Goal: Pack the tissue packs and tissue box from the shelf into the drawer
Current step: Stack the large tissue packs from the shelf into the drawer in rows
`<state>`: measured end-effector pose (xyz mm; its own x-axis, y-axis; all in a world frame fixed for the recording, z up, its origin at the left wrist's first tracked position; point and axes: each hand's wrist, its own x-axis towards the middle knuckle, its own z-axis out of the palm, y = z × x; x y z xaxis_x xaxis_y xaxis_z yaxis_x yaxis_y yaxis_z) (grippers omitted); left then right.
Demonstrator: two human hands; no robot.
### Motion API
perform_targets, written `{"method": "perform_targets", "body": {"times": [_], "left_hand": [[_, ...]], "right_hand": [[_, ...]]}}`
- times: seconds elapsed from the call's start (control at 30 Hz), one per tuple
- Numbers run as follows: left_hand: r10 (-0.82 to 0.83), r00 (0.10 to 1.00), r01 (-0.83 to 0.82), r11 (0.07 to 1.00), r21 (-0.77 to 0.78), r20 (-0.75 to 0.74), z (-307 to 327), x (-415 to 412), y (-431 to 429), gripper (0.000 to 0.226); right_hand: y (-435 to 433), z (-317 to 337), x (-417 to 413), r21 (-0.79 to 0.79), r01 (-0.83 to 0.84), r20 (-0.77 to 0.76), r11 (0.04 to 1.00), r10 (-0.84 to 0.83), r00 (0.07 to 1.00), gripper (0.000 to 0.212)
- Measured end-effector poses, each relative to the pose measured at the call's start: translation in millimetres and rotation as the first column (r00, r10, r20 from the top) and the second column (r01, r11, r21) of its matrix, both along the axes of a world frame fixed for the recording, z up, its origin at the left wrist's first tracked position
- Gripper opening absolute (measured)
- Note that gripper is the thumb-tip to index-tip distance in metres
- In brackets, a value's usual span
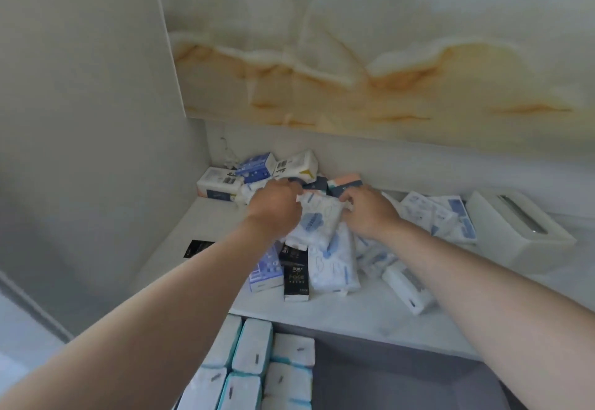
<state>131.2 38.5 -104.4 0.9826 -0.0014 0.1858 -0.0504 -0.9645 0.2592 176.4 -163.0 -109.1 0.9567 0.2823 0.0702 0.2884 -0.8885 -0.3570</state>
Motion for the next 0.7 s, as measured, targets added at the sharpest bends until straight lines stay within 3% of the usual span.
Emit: {"method": "perform_targets", "body": {"times": [0.1, 0.23, 0.37, 0.53, 0.7], "left_hand": [[0.054, 0.998, -0.055, 0.998, 0.012, 0.03, 0, 45, -9, 0.041], [-0.052, 0.997, 0.053, 0.998, 0.037, -0.051, -12, 95, -14, 0.06], [-0.009, 0.988, 0.027, 0.993, 0.115, -0.152, -22, 133, -13, 0.05], [0.051, 0.998, -0.043, 0.987, 0.155, -0.048, -34, 150, -19, 0.048], [0.002, 0.986, -0.014, 0.997, 0.073, 0.165, -39, 149, -12, 0.041]], "right_hand": [[-1, -10, 40, 0.003, 0.036, 0.026, 0.999, -0.037, 0.999, 0.04], [-1, -26, 83, 0.068, 0.094, 0.015, 0.993, -0.095, 0.995, 0.042], [5, -45, 113, 0.064, 0.134, -0.08, 0.989, -0.129, 0.988, 0.043], [14, -55, 129, 0.128, 0.203, -0.17, 0.971, -0.18, 0.969, 0.059], [16, -60, 130, 0.165, 0.204, -0.049, 0.965, -0.198, 0.979, 0.065]]}}
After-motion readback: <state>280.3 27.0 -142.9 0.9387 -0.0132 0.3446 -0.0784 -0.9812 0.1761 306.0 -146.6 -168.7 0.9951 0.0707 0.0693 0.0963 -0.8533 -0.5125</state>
